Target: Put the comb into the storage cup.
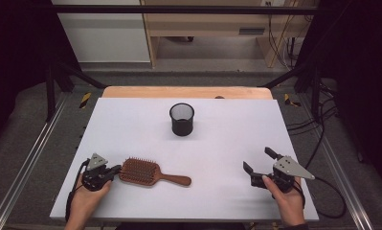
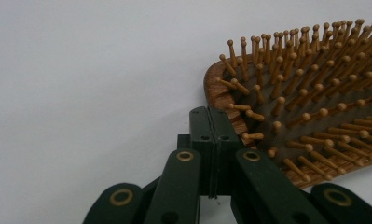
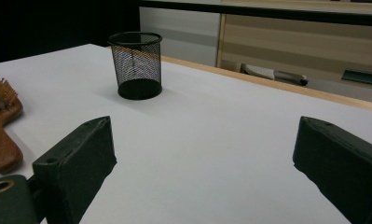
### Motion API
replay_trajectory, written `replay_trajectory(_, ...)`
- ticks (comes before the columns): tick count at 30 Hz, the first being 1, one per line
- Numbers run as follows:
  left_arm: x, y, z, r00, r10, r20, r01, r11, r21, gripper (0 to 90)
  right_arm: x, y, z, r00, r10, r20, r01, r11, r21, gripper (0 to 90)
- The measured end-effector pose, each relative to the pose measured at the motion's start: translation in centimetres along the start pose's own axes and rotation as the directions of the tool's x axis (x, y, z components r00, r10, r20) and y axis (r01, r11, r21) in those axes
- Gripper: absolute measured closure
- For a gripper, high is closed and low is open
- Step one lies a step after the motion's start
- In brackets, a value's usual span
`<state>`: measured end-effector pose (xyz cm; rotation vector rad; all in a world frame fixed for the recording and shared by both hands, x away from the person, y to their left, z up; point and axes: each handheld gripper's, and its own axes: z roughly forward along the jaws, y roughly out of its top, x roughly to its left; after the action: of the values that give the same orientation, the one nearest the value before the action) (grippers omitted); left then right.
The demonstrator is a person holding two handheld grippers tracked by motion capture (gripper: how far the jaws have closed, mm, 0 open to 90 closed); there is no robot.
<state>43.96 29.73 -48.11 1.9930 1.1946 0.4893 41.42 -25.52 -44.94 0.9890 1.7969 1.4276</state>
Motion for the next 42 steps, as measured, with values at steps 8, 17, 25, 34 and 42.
replay_trajectory(8,-1.4,0.6,0.9,0.9989,0.027,0.039,-0.027,0.9996,0.005,90.0,0.0,0.0,0.1,1.0000,0.000,-0.001,0.000,1.000,0.013,5.6)
replay_trajectory(17,-4.9,1.6,2.6,0.9952,0.073,0.065,-0.074,0.9972,0.006,90.0,0.2,0.0,0.1,1.0000,-0.001,-0.010,0.001,0.999,0.033,5.5)
replay_trajectory(25,-6.7,2.0,3.2,0.9910,0.098,0.091,-0.100,0.9950,0.009,90.0,0.4,0.0,0.2,0.9997,0.002,-0.023,-0.001,0.999,0.040,5.3)
replay_trajectory(34,-7.8,2.3,3.5,0.9856,0.124,0.115,-0.127,0.9918,0.017,90.0,0.6,0.0,0.3,0.9996,0.008,-0.029,-0.006,0.998,0.055,5.1)
replay_trajectory(42,-9.5,2.6,4.1,0.9797,0.157,0.125,-0.158,0.9874,0.001,90.0,1.0,0.1,0.3,0.9982,-0.001,-0.060,0.006,0.996,0.085,7.3)
